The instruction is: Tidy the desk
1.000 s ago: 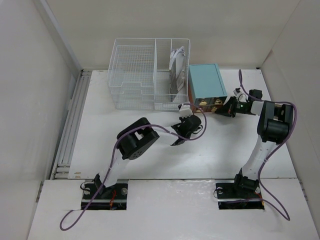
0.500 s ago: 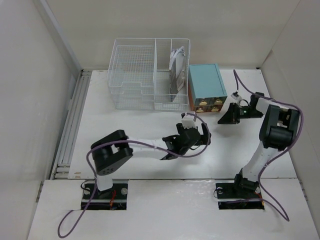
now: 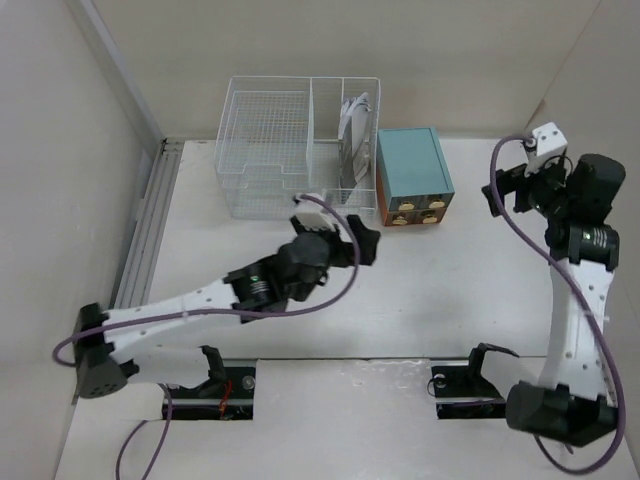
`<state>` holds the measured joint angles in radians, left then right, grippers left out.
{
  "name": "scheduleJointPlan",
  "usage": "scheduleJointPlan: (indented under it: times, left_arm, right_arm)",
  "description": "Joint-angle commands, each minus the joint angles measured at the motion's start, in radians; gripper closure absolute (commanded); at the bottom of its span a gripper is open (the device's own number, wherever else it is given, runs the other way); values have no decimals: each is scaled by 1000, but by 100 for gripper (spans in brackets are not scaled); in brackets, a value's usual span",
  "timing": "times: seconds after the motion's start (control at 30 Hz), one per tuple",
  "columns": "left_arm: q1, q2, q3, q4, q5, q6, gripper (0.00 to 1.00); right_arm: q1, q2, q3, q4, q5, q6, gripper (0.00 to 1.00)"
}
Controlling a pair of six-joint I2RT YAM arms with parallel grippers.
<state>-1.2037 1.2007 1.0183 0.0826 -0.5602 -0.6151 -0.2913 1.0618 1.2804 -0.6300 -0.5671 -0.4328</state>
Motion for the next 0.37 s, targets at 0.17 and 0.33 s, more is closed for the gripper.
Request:
scheduleJointPlan:
  times: [0.17, 0.33]
  left_arm:
    - [237, -378, -145, -170, 40, 221, 0]
    - [334, -476, -161, -234, 75, 291, 0]
  right_arm:
    - [14, -231, -84, 180, 323, 169, 0]
    - [14, -420, -246, 251, 296, 163, 0]
